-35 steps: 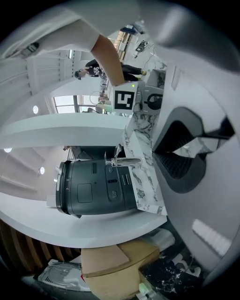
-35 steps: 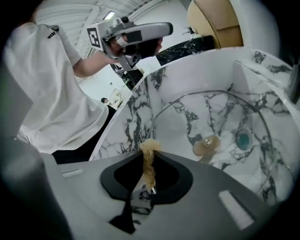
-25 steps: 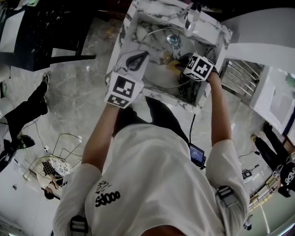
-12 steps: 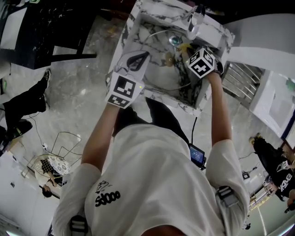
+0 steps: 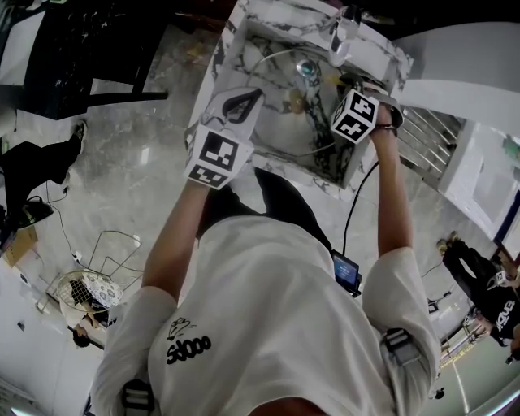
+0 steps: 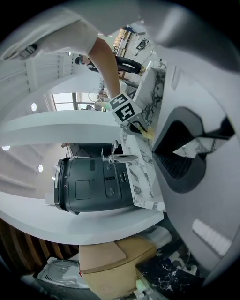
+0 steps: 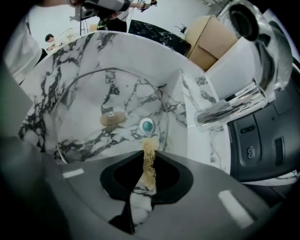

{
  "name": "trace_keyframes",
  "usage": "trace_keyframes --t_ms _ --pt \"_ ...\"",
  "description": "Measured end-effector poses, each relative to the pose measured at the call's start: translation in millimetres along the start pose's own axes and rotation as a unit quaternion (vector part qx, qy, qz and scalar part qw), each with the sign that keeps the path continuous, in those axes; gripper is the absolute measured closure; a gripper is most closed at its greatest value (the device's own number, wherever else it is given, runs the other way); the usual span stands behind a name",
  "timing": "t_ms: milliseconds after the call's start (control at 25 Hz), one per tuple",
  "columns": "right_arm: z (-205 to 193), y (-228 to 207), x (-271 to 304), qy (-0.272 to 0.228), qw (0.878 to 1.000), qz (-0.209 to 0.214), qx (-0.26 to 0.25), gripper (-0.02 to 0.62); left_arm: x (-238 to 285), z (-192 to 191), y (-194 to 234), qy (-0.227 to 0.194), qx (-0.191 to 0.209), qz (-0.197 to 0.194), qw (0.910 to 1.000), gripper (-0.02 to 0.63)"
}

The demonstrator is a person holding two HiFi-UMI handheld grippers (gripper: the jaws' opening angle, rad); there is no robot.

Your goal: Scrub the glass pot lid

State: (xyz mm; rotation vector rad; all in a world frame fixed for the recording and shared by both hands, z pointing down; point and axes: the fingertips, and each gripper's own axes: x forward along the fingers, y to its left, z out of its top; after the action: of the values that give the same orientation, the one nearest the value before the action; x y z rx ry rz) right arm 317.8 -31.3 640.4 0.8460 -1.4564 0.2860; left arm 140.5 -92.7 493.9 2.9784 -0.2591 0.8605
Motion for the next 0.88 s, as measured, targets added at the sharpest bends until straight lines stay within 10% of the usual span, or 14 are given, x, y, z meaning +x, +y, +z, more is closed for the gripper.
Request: trace_keyframes --t_ms 880 --pt "10 136 -43 0.038 0.961 0.223 -0.158 0.543 -10 -2 2 -0.007 -0.008 0.006 0.9999 0.595"
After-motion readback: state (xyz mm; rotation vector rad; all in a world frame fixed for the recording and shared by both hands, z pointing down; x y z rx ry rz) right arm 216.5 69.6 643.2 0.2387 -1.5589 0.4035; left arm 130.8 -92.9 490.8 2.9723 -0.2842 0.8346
